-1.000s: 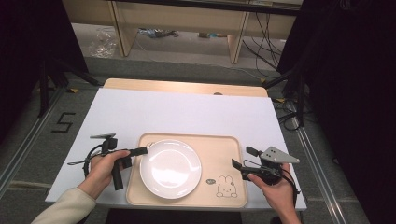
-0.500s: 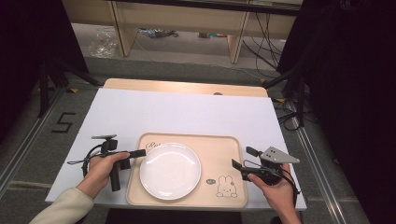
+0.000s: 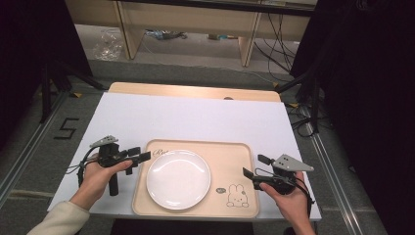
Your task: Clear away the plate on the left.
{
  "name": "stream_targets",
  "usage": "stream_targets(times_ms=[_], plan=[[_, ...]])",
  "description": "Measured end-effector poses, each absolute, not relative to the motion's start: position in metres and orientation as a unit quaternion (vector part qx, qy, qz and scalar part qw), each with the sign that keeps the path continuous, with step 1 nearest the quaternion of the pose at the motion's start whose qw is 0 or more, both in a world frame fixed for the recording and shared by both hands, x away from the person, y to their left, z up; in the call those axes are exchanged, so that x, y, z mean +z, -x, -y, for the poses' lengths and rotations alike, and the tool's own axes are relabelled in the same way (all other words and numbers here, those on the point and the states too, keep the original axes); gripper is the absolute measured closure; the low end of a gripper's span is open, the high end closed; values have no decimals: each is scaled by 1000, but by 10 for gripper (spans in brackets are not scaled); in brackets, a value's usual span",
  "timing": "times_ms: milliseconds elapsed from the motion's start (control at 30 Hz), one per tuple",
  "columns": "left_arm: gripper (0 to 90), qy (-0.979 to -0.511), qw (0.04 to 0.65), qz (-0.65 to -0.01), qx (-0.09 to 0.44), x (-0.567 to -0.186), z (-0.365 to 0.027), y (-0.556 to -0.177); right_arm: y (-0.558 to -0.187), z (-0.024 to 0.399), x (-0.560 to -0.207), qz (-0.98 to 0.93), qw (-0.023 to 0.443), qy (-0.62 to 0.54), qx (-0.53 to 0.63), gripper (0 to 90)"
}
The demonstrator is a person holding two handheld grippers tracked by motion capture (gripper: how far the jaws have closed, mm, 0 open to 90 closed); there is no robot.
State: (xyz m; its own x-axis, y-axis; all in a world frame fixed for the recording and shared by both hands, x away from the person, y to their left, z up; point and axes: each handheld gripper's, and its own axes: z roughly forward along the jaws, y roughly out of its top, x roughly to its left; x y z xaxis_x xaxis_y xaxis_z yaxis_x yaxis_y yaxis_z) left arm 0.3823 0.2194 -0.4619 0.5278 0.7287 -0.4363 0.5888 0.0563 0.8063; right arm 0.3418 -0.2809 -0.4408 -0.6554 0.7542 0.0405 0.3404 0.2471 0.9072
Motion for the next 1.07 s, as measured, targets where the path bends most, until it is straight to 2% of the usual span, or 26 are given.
stream_targets(times_ms=[300,467,567,700,767,900,1000,1067], plan=[[305,-687,542,-470,112,-456,-232,-372,-342,278,-443,-753,199,-359,515,224],[283,-687,552,-451,140,-452,-241,-363,-342,281,-441,-762,210,-358,497,223],[256,-691,548,-444,161,-450,-247,-355,-340,279,-442,-758,195,-370,500,224],[241,-688,550,-441,169,-448,-249,-346,-340,279,-442,-758,191,-371,501,224],[231,-689,550,-436,179,-447,-250,-344,-342,279,-443,-759,209,-356,504,224],[221,-690,550,-434,180,-447,-249,-344,-342,280,-442,-760,208,-356,503,224],[220,-691,549,-435,178,-448,-247,-345,-341,279,-442,-761,187,-365,504,224],[221,-695,547,-433,175,-449,-246,-345,-342,280,-443,-760,196,-357,506,224]])
